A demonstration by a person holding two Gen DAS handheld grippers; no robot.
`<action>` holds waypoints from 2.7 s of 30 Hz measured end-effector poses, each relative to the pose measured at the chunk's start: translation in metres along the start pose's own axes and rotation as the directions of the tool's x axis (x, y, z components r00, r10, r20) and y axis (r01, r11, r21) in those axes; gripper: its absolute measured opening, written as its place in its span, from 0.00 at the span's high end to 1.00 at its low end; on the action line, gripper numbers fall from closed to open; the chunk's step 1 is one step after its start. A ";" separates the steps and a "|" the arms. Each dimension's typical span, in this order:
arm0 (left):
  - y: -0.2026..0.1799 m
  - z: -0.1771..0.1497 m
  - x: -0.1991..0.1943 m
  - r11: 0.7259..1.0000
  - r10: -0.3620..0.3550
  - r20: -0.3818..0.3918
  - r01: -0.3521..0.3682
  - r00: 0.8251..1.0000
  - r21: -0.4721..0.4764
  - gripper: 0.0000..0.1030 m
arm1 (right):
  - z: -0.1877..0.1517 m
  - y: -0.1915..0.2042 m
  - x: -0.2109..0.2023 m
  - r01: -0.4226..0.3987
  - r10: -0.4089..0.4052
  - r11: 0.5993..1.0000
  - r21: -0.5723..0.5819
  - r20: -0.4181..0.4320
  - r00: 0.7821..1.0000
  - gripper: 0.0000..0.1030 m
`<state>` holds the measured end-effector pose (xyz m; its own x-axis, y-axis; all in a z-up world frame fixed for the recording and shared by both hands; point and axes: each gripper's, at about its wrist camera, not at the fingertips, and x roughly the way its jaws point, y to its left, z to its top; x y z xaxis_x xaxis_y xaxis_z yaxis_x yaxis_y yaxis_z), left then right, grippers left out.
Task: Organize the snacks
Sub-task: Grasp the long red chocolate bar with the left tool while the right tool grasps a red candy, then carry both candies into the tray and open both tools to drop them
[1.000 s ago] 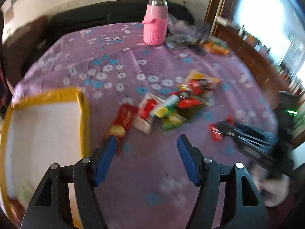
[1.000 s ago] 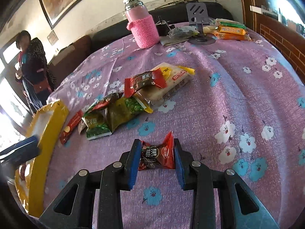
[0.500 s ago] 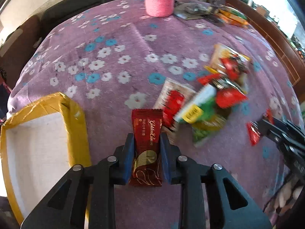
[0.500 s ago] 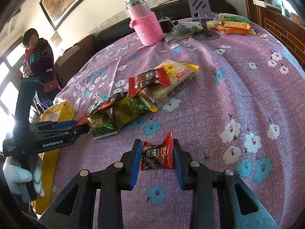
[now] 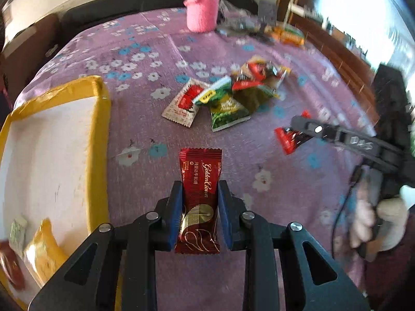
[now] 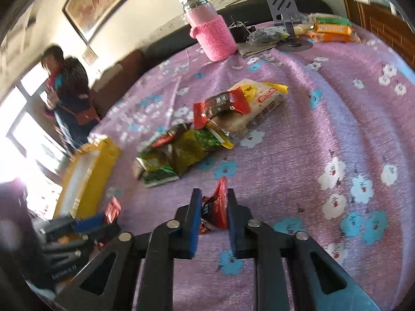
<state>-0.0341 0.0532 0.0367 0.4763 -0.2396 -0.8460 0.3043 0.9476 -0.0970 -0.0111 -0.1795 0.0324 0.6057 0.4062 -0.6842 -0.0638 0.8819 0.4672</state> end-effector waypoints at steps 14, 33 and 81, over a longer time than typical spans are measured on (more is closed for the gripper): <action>0.033 -0.040 -0.063 0.985 -0.081 0.153 0.103 0.985 -0.141 0.77 | -0.010 0.029 0.008 0.134 -0.132 0.987 -0.087 0.025 0.991 0.52; 0.142 -0.062 -0.109 0.947 0.023 0.232 0.053 0.973 -0.317 0.77 | -0.016 0.108 -0.030 0.083 -0.063 0.974 -0.210 0.102 0.993 0.88; 0.137 -0.044 -0.110 0.829 -0.117 0.250 0.233 0.961 -0.509 0.32 | -0.012 0.145 0.007 -0.066 0.058 0.982 -0.176 -0.048 0.997 0.62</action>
<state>-0.0813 0.2186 0.0932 0.6286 -0.3940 -0.6706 -0.0562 0.8369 -0.5444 -0.0258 -0.0454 0.0886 0.5622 0.4679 -0.6819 -0.2422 0.8815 0.4053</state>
